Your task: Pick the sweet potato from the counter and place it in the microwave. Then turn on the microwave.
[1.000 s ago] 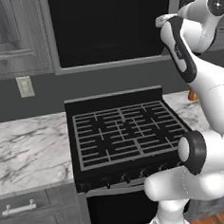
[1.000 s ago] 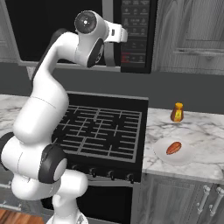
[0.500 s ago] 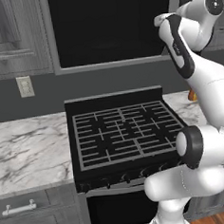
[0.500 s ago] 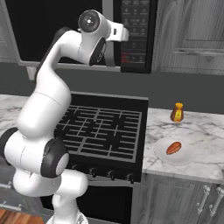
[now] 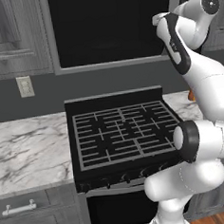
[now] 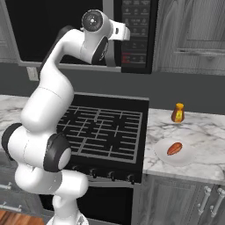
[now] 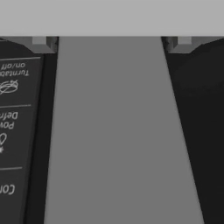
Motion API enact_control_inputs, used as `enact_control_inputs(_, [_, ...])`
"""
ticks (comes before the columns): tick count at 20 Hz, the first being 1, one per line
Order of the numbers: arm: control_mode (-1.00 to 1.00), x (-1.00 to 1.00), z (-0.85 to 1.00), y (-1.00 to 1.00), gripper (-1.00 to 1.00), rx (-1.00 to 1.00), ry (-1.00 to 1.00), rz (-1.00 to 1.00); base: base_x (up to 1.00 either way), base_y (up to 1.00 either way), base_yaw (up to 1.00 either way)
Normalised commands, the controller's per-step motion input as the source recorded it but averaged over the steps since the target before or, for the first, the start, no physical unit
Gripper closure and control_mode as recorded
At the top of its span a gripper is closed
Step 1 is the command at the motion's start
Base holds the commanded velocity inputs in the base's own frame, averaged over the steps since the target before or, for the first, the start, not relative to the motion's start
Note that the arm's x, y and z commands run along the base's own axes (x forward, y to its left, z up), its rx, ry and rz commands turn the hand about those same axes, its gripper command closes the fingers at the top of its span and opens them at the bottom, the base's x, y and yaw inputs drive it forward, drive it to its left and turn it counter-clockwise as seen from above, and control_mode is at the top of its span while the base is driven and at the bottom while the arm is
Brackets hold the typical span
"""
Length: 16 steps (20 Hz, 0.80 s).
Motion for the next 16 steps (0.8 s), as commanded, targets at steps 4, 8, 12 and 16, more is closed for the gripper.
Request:
enact_control_inputs(4, [-1.00,0.15,0.00,-0.03,-1.00,0.00,0.00,0.00,0.00,0.00,0.00])
enact_control_inputs(8, [-1.00,0.14,0.00,-0.03,-1.00,0.00,0.00,0.00,0.00,0.00,0.00])
enact_control_inputs(12, [-1.00,0.12,-0.02,-0.02,-1.00,0.00,0.00,0.00,0.00,0.00,0.00])
enact_control_inputs(16, [-1.00,0.02,-0.02,0.00,1.00,0.00,0.00,0.00,0.00,0.00,0.00])
